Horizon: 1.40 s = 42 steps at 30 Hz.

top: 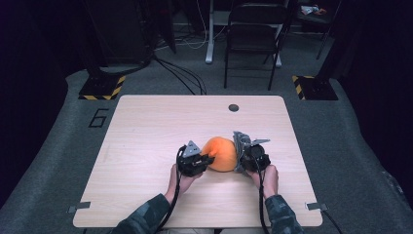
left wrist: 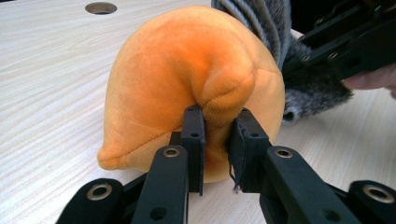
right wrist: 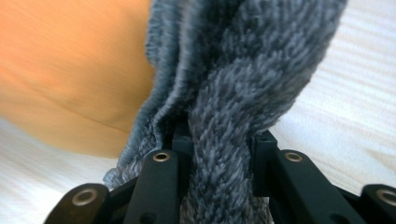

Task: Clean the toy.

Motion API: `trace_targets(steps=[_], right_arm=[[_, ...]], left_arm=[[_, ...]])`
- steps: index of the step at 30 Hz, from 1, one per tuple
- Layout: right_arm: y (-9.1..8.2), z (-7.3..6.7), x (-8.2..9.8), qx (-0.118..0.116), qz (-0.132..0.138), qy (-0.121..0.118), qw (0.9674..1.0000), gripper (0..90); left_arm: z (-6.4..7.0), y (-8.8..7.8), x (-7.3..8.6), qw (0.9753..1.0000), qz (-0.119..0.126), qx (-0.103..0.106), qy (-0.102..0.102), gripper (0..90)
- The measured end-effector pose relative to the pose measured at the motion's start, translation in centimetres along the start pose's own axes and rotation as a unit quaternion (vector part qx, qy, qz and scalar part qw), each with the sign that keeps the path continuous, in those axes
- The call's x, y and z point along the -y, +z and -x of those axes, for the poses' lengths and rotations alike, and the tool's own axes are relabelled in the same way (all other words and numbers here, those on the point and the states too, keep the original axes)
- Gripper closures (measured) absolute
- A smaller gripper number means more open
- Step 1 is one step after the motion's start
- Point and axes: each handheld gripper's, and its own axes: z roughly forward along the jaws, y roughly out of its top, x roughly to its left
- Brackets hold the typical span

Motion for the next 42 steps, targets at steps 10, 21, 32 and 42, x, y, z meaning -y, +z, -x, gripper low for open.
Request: trace_targets(steps=[10, 21, 32, 42], right_arm=[[-0.9, 0.3, -0.6, 0.014, -0.01, -0.012, 0.9998, 71.5], [-5.4, -4.9, -3.2, -0.051, 0.083, -0.061, 0.9934, 70.5], [-3.4, -3.1, -2.1, -0.011, 0.048, -0.062, 0.9969, 70.6], [-1.7, -1.0, -1.0, -0.004, 0.009, -0.029, 0.9995, 70.8]], left_arm=[[-0.2, -0.1, 0.0, 1.0, 0.004, 0.0, -0.005, 77.2], [0.3, 0.0, 0.0, 0.9999, -0.003, 0.007, 0.009, 77.1], [0.1, 0.1, 0.2, 0.9999, -0.004, 0.01, 0.005, 77.1], [0.1, 0.1, 0.2, 0.9998, -0.006, 0.015, 0.009, 77.0]])
